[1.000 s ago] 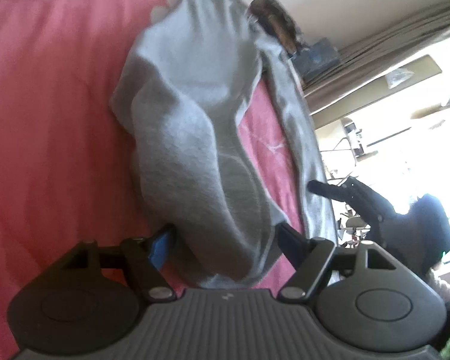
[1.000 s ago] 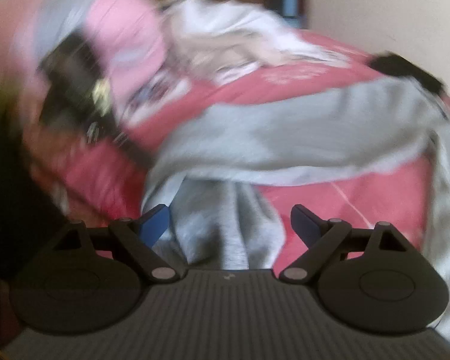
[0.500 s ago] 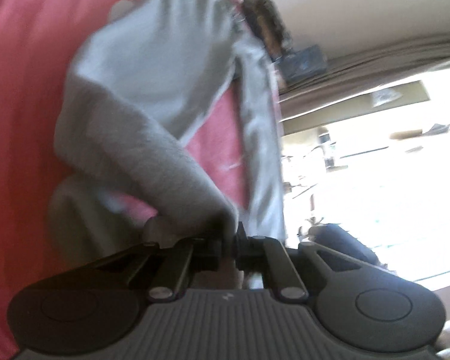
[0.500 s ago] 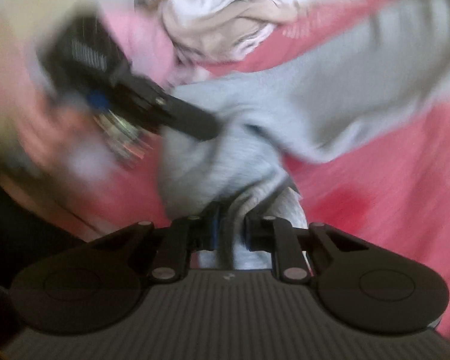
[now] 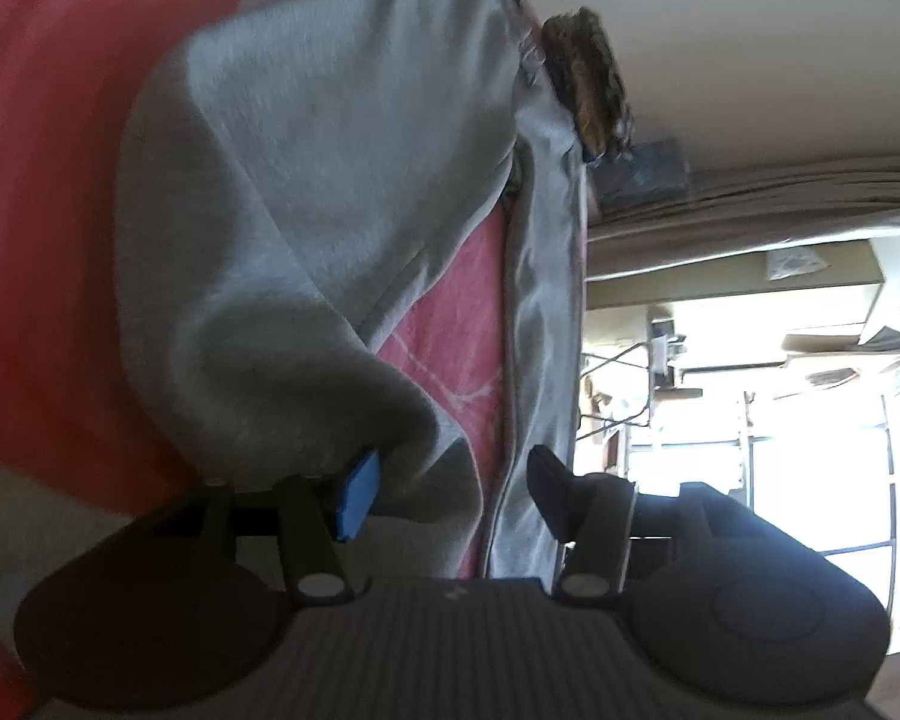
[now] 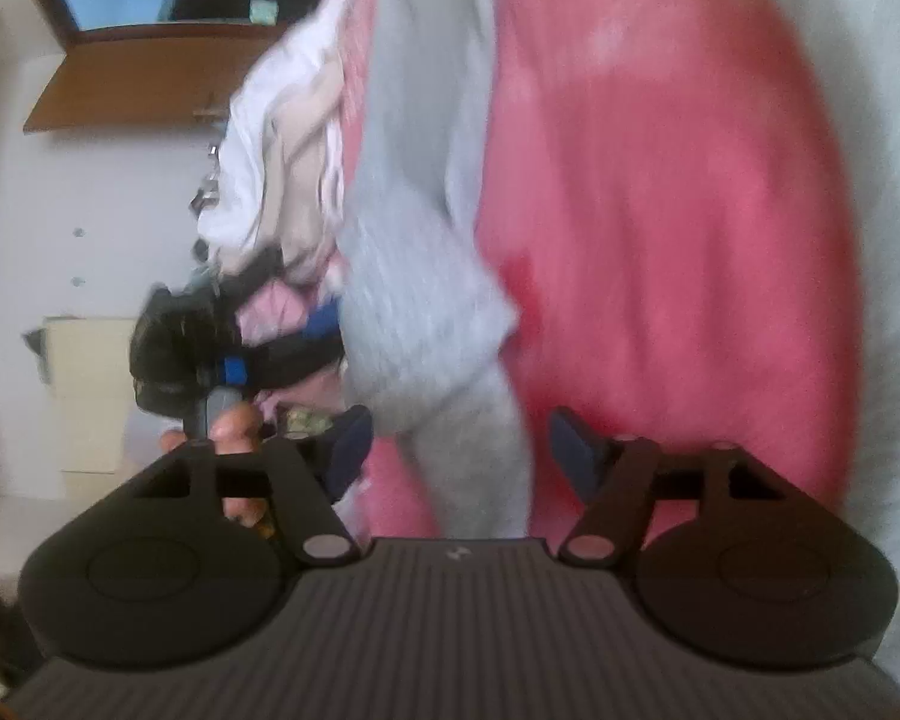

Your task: Fold clothes

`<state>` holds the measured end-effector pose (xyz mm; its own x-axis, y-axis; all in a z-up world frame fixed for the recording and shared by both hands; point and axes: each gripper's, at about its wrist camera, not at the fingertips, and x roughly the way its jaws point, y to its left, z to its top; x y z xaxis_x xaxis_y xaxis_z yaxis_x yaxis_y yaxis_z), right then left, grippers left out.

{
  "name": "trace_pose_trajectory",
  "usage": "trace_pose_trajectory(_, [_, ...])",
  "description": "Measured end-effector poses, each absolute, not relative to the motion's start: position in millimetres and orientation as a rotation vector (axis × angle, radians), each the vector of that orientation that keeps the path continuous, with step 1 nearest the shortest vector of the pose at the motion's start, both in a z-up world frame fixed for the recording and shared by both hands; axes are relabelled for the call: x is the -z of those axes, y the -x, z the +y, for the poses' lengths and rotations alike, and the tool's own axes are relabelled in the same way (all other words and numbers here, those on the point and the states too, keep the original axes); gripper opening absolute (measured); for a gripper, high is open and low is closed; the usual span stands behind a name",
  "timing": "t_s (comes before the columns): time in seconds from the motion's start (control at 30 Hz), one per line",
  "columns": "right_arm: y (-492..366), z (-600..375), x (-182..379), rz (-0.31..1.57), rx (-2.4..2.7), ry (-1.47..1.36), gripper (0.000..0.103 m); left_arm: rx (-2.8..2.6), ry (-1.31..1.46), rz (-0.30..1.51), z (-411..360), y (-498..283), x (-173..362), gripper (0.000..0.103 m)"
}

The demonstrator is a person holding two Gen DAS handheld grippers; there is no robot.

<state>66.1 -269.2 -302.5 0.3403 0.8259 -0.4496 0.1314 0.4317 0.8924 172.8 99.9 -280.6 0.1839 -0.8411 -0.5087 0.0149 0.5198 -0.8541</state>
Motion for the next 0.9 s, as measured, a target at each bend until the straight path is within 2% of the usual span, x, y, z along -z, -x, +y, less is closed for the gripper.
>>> trace_pose_trajectory(0.13, [-73,-279,274,1.066,-0.558,-0.959,0.070,0.731,0.725,1.145,130,-162,256,0.063])
trace_pose_trajectory(0.27, [-82,-277,267,1.025,-0.594,-0.934,0.070,0.648,0.364,1.077,147,-140,234,0.071])
trace_pose_trajectory(0.37, [-81,-269,270,1.037,-0.655,-0.933,0.070,0.585,0.220,1.098,156,-122,238,0.076])
trace_pose_trajectory(0.57, [-78,-229,255,1.049,-0.780,-0.827,0.070,0.579,-0.053,1.038,153,-91,254,0.076])
trace_pose_trajectory(0.63, [-76,-222,250,1.055,-0.797,-0.810,0.070,0.582,-0.131,1.003,148,-83,260,0.071])
trace_pose_trajectory(0.67, [-77,-219,248,1.056,-0.798,-0.806,0.070,0.581,-0.160,0.992,143,-82,263,0.063])
trace_pose_trajectory(0.7, [-77,-217,247,1.056,-0.794,-0.802,0.070,0.582,-0.181,0.990,139,-82,266,0.049])
trace_pose_trajectory(0.73, [-77,-216,246,1.057,-0.790,-0.798,0.070,0.586,-0.193,0.992,136,-83,268,0.044])
trace_pose_trajectory(0.8, [-75,-214,244,1.053,-0.778,-0.795,0.070,0.610,-0.200,0.989,134,-81,269,0.020])
trace_pose_trajectory(0.83, [-74,-214,244,1.050,-0.769,-0.795,0.070,0.627,-0.199,0.987,134,-81,268,0.013])
trace_pose_trajectory(0.9, [-73,-216,242,1.045,-0.747,-0.803,0.070,0.655,-0.187,0.975,131,-79,264,0.009])
